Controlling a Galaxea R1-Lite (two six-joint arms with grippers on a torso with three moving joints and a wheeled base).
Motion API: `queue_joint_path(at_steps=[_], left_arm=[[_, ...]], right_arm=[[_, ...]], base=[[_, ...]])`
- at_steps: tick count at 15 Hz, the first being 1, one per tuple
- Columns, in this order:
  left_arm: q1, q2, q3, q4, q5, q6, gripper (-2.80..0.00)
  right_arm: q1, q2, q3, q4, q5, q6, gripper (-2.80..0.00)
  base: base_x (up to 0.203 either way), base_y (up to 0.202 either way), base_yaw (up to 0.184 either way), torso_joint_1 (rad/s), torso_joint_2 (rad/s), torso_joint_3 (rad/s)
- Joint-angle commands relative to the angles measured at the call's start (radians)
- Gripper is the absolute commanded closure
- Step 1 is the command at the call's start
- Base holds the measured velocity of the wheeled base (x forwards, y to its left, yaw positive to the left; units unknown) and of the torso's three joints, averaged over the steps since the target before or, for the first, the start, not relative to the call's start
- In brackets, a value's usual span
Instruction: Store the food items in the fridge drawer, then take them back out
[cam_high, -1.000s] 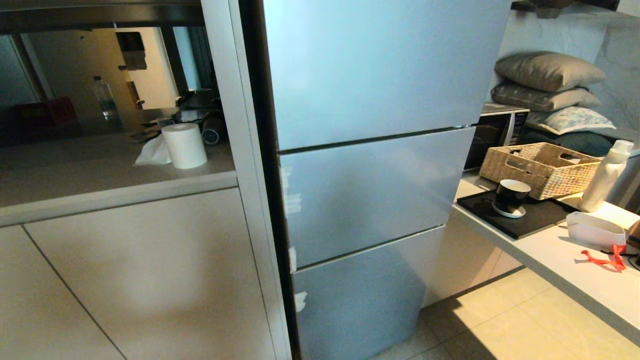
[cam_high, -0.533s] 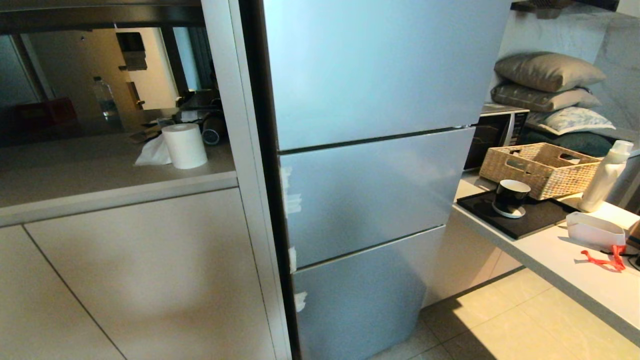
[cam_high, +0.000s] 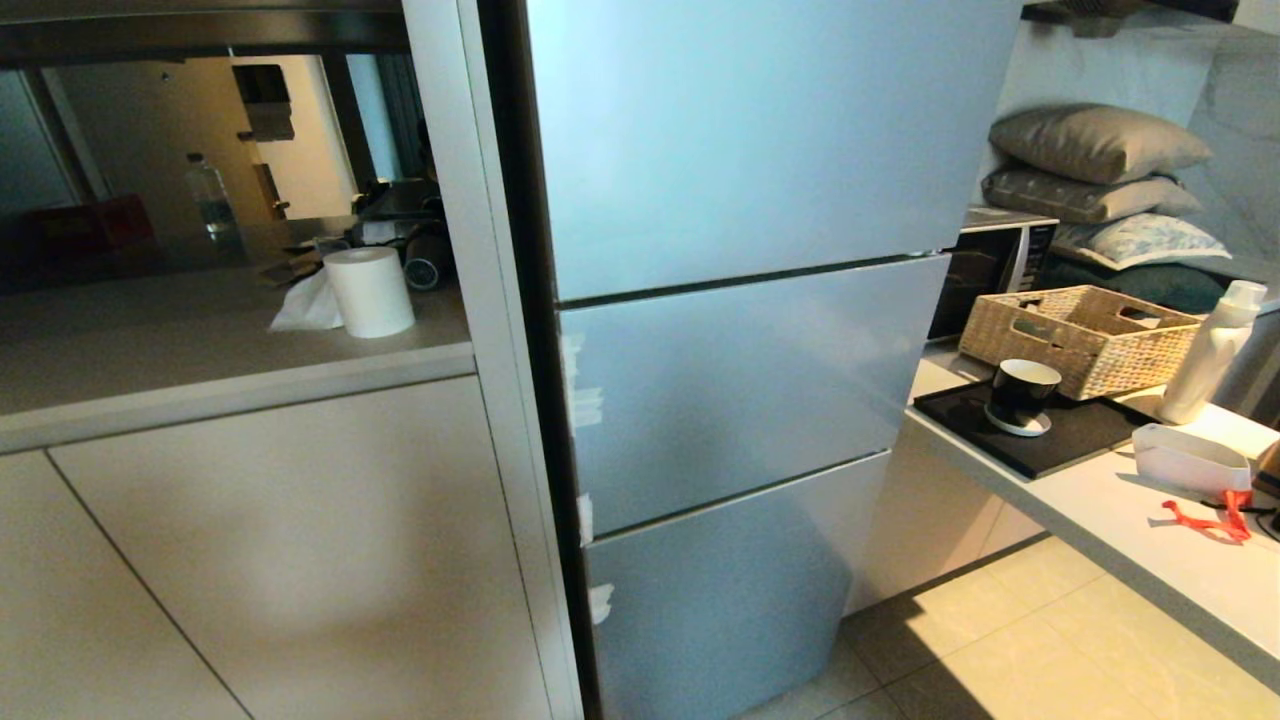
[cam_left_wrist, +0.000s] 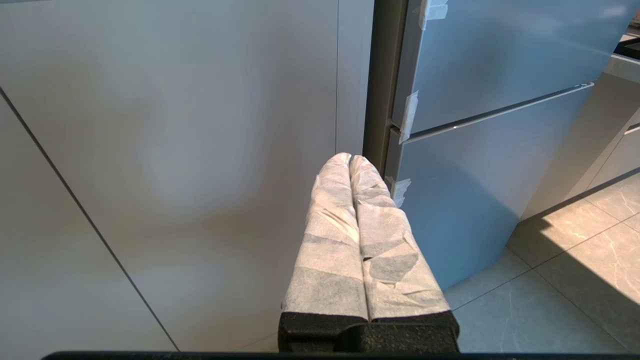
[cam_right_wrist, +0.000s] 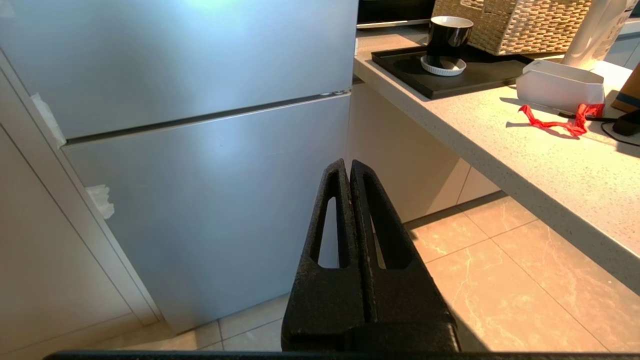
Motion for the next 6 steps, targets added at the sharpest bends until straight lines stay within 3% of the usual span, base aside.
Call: queue_joint_path(at_steps=[1, 6], left_arm=[[0.000, 0.000, 0.002, 0.000, 0.000, 0.000, 0.00], [0.000, 0.001, 0.002, 0.000, 0.000, 0.000, 0.00]], right_arm=[[0.000, 0.002, 0.002, 0.007, -0.004, 0.009, 0.00], [0.000, 0.002, 0.000, 0.004, -0.009, 0.045, 0.00]], base=[[0.000, 0.000, 0.000, 0.000, 0.00, 0.000], [0.000, 0.000, 0.000, 0.000, 0.00, 0.000]])
